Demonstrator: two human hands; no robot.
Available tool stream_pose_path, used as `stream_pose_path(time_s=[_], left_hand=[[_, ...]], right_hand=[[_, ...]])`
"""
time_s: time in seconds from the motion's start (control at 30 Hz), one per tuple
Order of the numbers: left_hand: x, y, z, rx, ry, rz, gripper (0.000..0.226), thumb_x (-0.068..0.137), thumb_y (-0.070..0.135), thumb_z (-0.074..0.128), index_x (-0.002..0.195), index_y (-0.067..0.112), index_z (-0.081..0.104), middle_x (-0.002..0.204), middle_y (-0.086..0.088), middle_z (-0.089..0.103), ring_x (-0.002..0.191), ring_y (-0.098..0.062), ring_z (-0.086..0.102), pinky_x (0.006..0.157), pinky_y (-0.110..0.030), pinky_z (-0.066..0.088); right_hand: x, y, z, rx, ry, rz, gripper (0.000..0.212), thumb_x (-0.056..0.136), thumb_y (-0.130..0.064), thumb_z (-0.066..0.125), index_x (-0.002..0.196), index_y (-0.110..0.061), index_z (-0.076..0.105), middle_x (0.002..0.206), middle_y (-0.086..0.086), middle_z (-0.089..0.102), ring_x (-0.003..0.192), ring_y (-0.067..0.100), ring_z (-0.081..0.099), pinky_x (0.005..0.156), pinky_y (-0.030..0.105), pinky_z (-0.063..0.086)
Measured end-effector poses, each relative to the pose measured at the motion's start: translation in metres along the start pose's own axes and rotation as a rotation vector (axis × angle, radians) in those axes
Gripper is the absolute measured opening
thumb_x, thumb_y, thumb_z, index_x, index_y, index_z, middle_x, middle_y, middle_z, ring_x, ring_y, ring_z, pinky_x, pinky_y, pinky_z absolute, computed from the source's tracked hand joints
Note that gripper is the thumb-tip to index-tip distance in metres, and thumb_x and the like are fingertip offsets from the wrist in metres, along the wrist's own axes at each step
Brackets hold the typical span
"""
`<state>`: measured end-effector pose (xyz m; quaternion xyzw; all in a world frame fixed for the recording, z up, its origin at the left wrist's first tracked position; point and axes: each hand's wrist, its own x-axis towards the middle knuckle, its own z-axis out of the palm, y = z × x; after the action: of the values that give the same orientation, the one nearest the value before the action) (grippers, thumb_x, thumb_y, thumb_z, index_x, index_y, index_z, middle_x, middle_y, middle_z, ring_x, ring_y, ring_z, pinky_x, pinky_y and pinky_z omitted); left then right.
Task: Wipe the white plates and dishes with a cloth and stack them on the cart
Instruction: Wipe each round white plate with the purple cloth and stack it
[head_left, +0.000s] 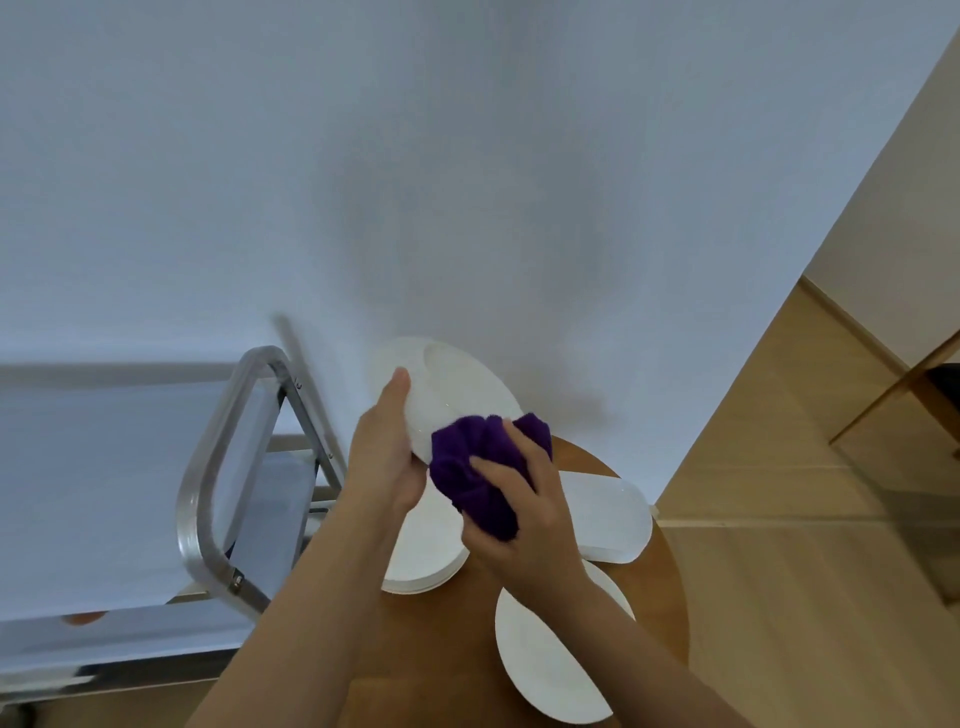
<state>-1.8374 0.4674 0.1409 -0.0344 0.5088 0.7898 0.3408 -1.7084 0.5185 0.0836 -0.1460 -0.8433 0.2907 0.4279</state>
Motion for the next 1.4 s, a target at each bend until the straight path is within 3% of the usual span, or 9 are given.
stream_pose_path(time_s=[0.3,0.47,0.57,0.7,0.9,1.03,1.13,1.23,1.4], left_hand=[[-0.003,0.027,-0.035,0.335,-0.212,0.160,0.020,0.095,0.037,0.048,0.094,0.022,0.063,0.080,0.005,0.075,0.075,-0.012,0.071,0.061,-0.029,0.057],[-0.020,-0.004,-0.021,0.860,-0.296,0.307,0.029,0.094,0.040,0.049,0.077,0.022,0.064,0.064,0.007,0.070,0.061,-0.008,0.066,0.053,-0.018,0.049],[-0.023,-0.018,-0.018,1.256,-0.385,0.489,0.031,0.095,0.040,0.045,0.070,0.025,0.055,0.064,0.006,0.059,0.063,-0.017,0.059,0.062,-0.031,0.046],[-0.017,-0.026,-0.026,1.845,-0.416,0.677,0.050,0.099,0.048,0.028,0.140,0.022,0.037,0.122,0.001,0.062,0.095,-0.022,0.063,0.083,-0.033,0.050],[-0.005,-0.044,-0.036,2.124,-0.408,0.699,0.061,0.100,0.049,0.025,0.149,0.014,0.017,0.134,-0.001,0.053,0.093,-0.024,0.063,0.070,-0.031,0.041],[0.006,-0.047,-0.058,1.894,-0.522,0.386,0.076,0.084,0.073,0.033,0.148,0.033,0.022,0.148,0.009,0.039,0.129,-0.020,0.044,0.106,-0.042,0.031],[0.029,-0.039,-0.095,1.668,-0.200,0.357,0.086,0.077,0.078,0.039,0.147,0.031,0.025,0.154,0.008,0.022,0.144,-0.023,0.015,0.115,-0.052,0.012],[0.051,-0.046,-0.133,1.261,0.118,0.116,0.060,0.091,0.038,0.056,0.139,0.007,0.037,0.138,-0.015,0.046,0.120,-0.032,0.047,0.095,-0.046,0.045],[0.075,-0.069,-0.171,0.711,0.146,-0.238,0.040,0.092,0.003,0.051,0.131,0.002,0.047,0.123,-0.016,0.056,0.105,-0.032,0.057,0.062,-0.032,0.055]], right_hand=[[0.018,0.047,-0.018,0.299,0.150,0.812,0.023,0.086,-0.020,0.062,0.109,-0.019,0.056,0.094,-0.004,0.062,0.089,0.016,0.062,0.052,0.009,0.043],[0.065,0.013,-0.004,0.626,0.001,0.933,0.014,0.084,-0.040,0.063,0.094,-0.030,0.058,0.095,-0.003,0.065,0.091,0.019,0.064,0.074,0.033,0.056],[0.068,0.005,-0.003,0.796,-0.088,1.105,0.052,0.066,-0.059,0.072,0.101,-0.024,0.058,0.100,0.005,0.066,0.091,0.025,0.066,0.076,0.043,0.057],[0.056,0.005,-0.008,0.961,-0.196,1.139,0.076,0.042,-0.052,0.082,0.107,-0.018,0.061,0.095,0.010,0.072,0.085,0.027,0.069,0.063,0.037,0.057],[0.043,0.015,0.000,0.880,-0.229,1.193,0.054,0.063,-0.028,0.081,0.111,-0.018,0.058,0.106,0.015,0.068,0.097,0.035,0.065,0.080,0.050,0.055],[0.026,0.030,0.015,0.785,-0.084,1.314,0.042,0.071,-0.010,0.064,0.112,-0.015,0.053,0.112,0.019,0.061,0.102,0.038,0.059,0.080,0.048,0.052],[0.008,0.043,0.021,0.860,0.000,1.445,0.045,0.073,-0.003,0.059,0.116,-0.013,0.052,0.116,0.020,0.059,0.104,0.038,0.057,0.089,0.053,0.047],[-0.008,0.052,0.033,0.835,-0.007,1.520,0.051,0.072,-0.001,0.059,0.121,-0.013,0.050,0.118,0.020,0.058,0.111,0.041,0.054,0.094,0.059,0.043],[-0.009,0.067,0.054,0.666,0.036,1.584,0.049,0.077,-0.003,0.067,0.121,-0.013,0.047,0.109,0.016,0.059,0.097,0.035,0.059,0.083,0.052,0.052]])
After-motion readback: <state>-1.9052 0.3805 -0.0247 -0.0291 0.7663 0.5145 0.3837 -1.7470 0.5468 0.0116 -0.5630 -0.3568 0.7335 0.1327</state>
